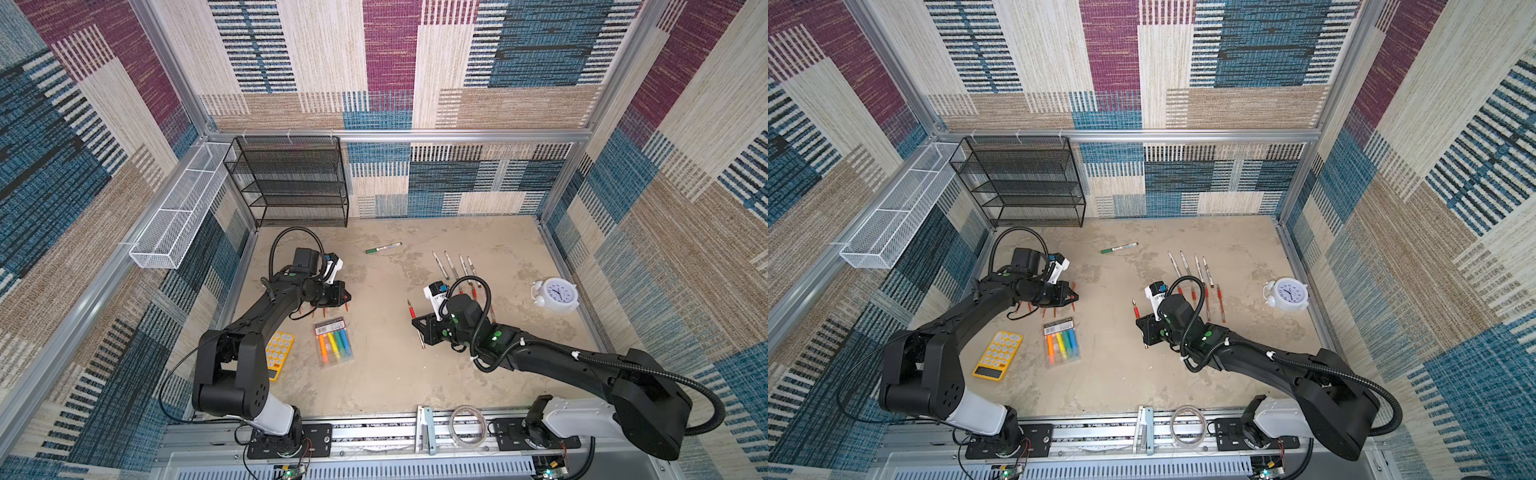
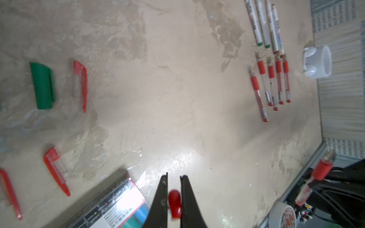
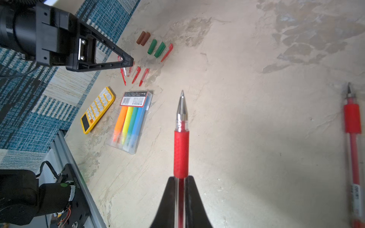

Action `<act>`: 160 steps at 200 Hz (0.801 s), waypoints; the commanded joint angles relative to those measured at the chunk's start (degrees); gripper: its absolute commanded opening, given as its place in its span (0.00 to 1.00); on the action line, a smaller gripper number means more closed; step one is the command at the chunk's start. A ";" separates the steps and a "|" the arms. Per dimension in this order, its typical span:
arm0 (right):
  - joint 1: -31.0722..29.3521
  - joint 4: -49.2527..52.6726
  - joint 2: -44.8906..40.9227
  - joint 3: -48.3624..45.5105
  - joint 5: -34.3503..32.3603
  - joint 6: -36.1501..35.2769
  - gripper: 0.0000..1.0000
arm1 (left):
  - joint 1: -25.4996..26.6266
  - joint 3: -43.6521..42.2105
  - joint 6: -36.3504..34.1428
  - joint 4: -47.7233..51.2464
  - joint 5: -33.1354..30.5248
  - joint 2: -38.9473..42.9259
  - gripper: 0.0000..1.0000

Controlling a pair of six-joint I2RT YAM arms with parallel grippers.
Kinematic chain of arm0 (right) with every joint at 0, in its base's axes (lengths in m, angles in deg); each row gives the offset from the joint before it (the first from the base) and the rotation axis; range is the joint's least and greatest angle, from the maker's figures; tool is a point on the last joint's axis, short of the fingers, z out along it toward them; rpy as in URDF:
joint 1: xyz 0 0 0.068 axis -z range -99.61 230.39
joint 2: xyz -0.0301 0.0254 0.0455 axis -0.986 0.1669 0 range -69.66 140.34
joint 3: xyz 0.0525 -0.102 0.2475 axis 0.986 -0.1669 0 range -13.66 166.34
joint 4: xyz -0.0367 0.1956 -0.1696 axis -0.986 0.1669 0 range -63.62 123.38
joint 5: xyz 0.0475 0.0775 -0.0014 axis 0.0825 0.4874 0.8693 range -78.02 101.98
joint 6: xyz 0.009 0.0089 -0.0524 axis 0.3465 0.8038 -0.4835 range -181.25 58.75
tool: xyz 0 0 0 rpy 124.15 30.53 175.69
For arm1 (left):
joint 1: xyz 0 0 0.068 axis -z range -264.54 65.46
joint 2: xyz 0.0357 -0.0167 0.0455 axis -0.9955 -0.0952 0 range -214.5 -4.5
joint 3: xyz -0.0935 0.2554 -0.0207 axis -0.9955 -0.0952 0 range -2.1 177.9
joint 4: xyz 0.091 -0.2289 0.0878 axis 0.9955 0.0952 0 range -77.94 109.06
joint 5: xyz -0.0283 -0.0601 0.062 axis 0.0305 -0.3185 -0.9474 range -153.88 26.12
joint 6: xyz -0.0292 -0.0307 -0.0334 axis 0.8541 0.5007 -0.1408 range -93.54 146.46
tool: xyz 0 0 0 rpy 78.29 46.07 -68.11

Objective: Open the pen caps
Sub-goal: 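Pull the grippers apart to remove the red cap, then lower the red cap beside the other caps and open left gripper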

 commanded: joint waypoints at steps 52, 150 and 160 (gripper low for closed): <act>0.60 4.62 -1.76 1.19 -2.76 0.50 0.00 | -0.10 3.57 -2.62 2.54 -9.03 -7.99 0.00; 1.22 7.55 -6.32 -0.41 -3.61 0.23 0.01 | -0.02 9.40 -3.19 5.35 -15.80 -17.98 0.07; 1.22 6.78 -6.87 -0.98 -3.61 0.25 0.01 | -0.03 9.27 -3.55 5.35 -16.77 -17.91 0.11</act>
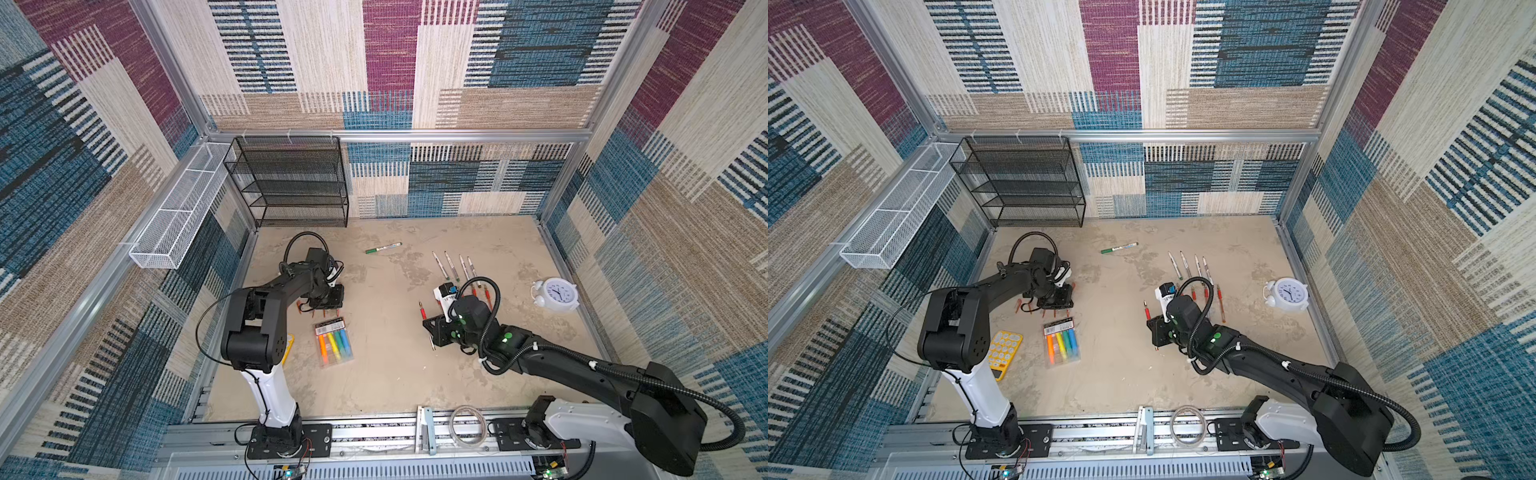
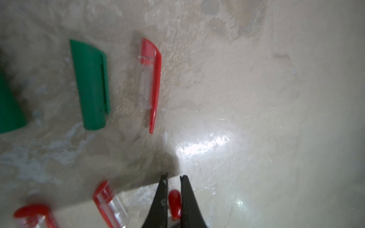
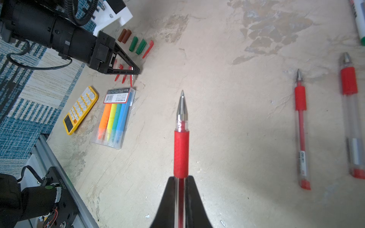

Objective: Open the pen caps
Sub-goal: 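Lower the red cap beside the other caps and open left gripper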

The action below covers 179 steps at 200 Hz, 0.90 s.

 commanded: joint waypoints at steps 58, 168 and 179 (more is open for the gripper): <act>1.56 0.93 2.20 2.38 -1.20 -1.74 0.02 | 0.03 -0.24 0.13 1.47 -1.62 4.31 0.30; 8.15 6.84 23.99 17.00 -2.85 -9.56 0.04 | -0.30 -17.70 -4.93 -10.46 2.61 38.25 0.60; 8.58 7.86 25.52 17.92 -3.62 -9.82 0.04 | -0.78 -19.31 -5.41 -11.45 3.22 41.32 0.62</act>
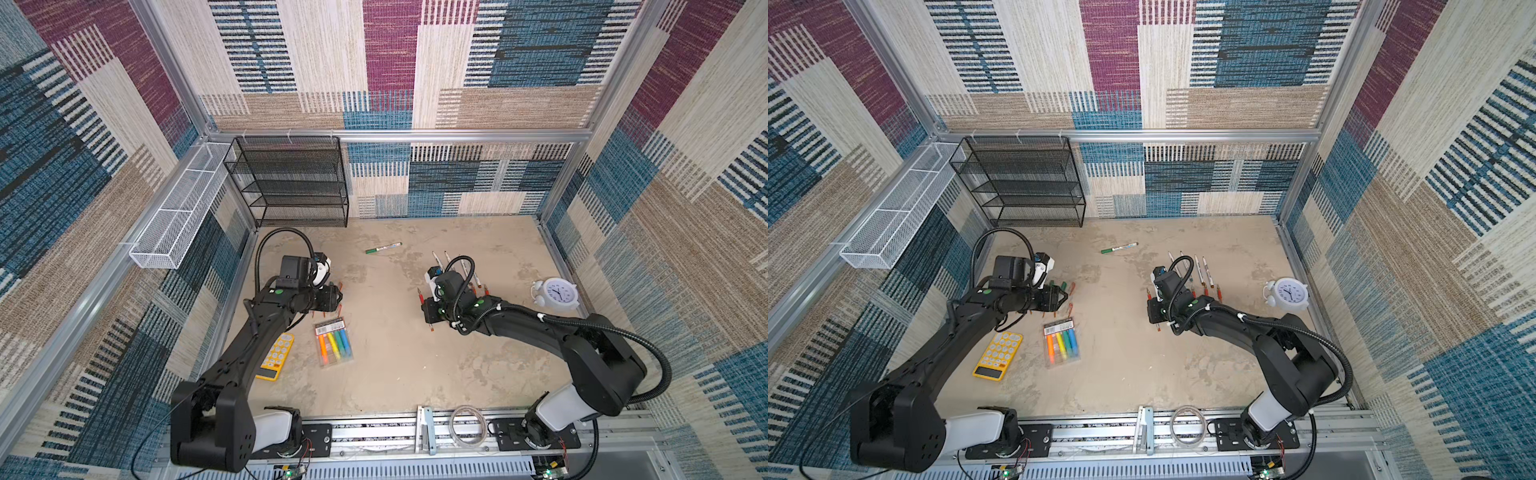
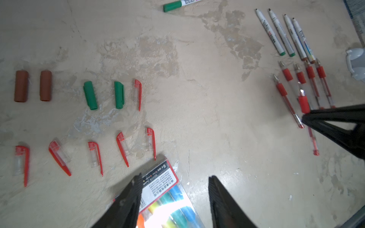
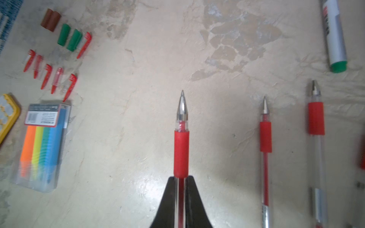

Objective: Open the pen caps
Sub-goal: 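Lower the red cap beside the other caps and open left gripper, then lower the uncapped red pen among the pens and open right gripper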

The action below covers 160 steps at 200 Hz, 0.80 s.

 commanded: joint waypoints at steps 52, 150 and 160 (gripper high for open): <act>2.39 3.22 7.69 3.64 -2.40 -0.63 0.09 | -7.22 -7.40 0.33 -7.36 8.62 11.56 0.69; 2.92 3.59 10.56 5.45 -2.66 -0.70 0.24 | -13.08 -7.48 1.68 -8.09 10.02 14.03 0.72; 2.92 3.51 9.69 5.89 -1.89 -1.02 0.28 | -13.09 -7.63 0.89 -8.43 9.92 14.38 0.72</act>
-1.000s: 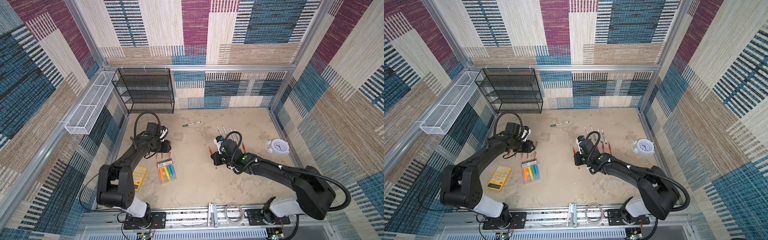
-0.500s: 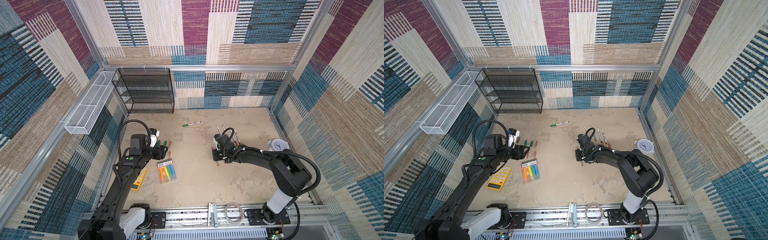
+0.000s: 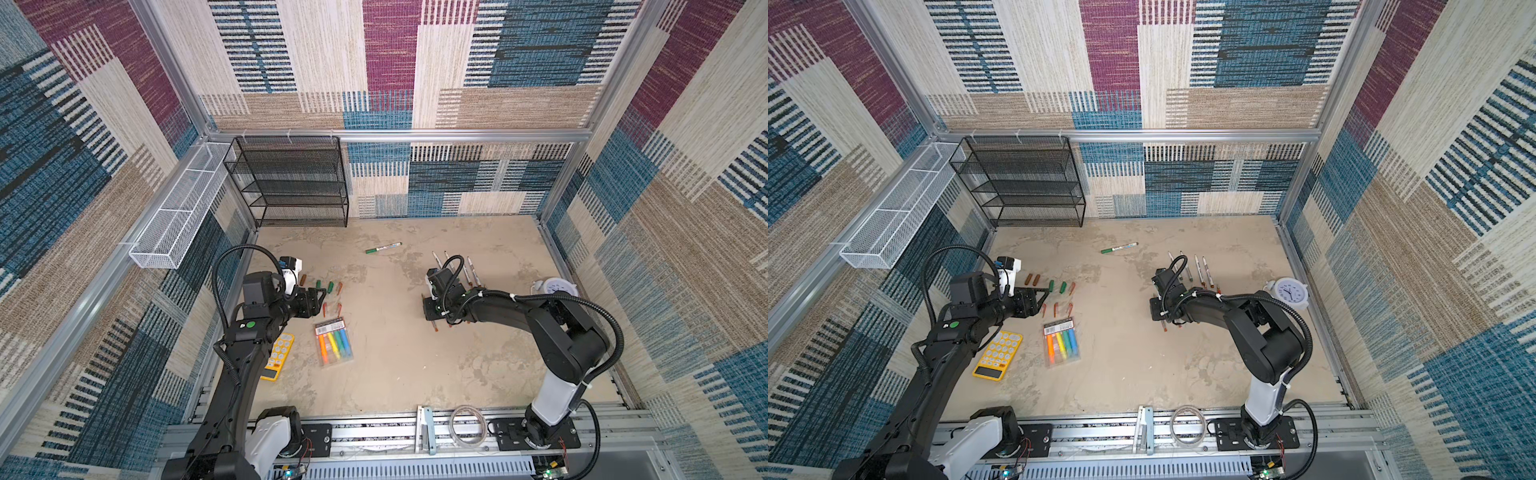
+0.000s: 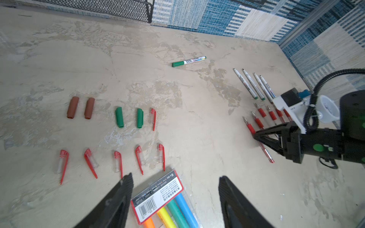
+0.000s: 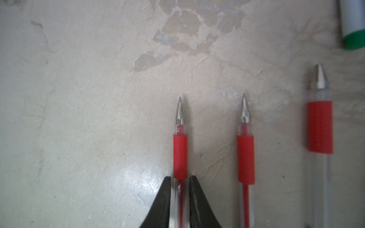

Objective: Open the pen caps
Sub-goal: 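Lower the uncapped red pen among the pens and open right gripper, then reach the right gripper to the green-capped marker and grasp it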

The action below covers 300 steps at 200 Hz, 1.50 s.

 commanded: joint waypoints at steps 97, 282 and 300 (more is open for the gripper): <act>0.88 8.91 15.35 33.63 2.04 -9.03 0.58 | -0.98 -0.27 -1.02 -1.13 1.02 2.69 0.73; 7.48 7.33 61.19 95.23 21.46 -4.02 0.74 | -2.22 -1.29 -1.12 -1.91 1.14 3.67 0.76; 7.74 9.57 61.79 95.21 21.58 -3.53 0.72 | -2.47 -1.70 -1.27 -2.09 1.84 3.53 0.76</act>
